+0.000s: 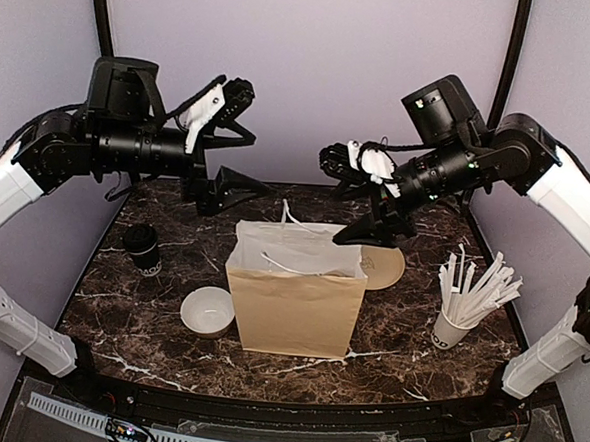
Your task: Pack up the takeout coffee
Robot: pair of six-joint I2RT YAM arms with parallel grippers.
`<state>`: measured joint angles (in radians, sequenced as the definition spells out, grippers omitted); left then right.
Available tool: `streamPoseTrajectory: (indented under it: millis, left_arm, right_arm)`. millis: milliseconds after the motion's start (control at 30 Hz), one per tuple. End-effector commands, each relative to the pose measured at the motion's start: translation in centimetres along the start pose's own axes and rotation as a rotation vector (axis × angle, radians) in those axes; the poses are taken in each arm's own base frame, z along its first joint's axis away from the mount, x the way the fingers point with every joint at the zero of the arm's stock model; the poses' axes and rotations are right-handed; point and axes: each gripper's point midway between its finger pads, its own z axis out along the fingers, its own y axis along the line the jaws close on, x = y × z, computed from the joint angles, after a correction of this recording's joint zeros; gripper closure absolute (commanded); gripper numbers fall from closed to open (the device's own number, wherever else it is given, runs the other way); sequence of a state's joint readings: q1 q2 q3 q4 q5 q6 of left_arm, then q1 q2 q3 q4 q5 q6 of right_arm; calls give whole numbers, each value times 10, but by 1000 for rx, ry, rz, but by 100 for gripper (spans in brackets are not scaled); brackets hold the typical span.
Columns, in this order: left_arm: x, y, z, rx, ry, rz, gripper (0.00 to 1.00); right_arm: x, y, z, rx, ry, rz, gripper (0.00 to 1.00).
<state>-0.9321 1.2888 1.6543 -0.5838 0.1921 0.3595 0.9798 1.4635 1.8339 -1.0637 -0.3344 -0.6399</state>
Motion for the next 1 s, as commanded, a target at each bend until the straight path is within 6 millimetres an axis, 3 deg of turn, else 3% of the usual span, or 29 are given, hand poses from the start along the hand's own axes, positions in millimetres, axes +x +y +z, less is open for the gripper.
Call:
streamPoseTrajectory:
  millis: [0,167,233,333,400,433,600,733,967]
  left_arm:
    - [53,-2,18,-13,157,-76,4]
    - [57,1,11,-56,127,-91,4]
    - [55,8,3,-108,104,-86,4]
    - [58,24,-10,-199,70,-94,2]
    - [59,36,-16,-246,41,-113,2]
    - [56,39,-20,-261,21,-122,2]
    - [59,44,-23,-283,8,-135,2]
    - [59,45,-23,-286,1,-137,2]
    - [52,48,-24,-294,-18,-125,2]
  right_arm:
    - [3,-30,22,82,9,74,31]
    - [10,-25,51,-8,32,92,29]
    - [12,-33,59,9,44,110,32]
    - [7,-53,61,84,59,118,55]
    - [1,-69,57,152,52,117,88]
    - [-2,-77,54,192,42,112,100]
    - [-12,-99,42,308,16,103,100]
    - [-23,-74,33,200,-48,95,100]
    - [-31,23,19,-191,-131,35,100]
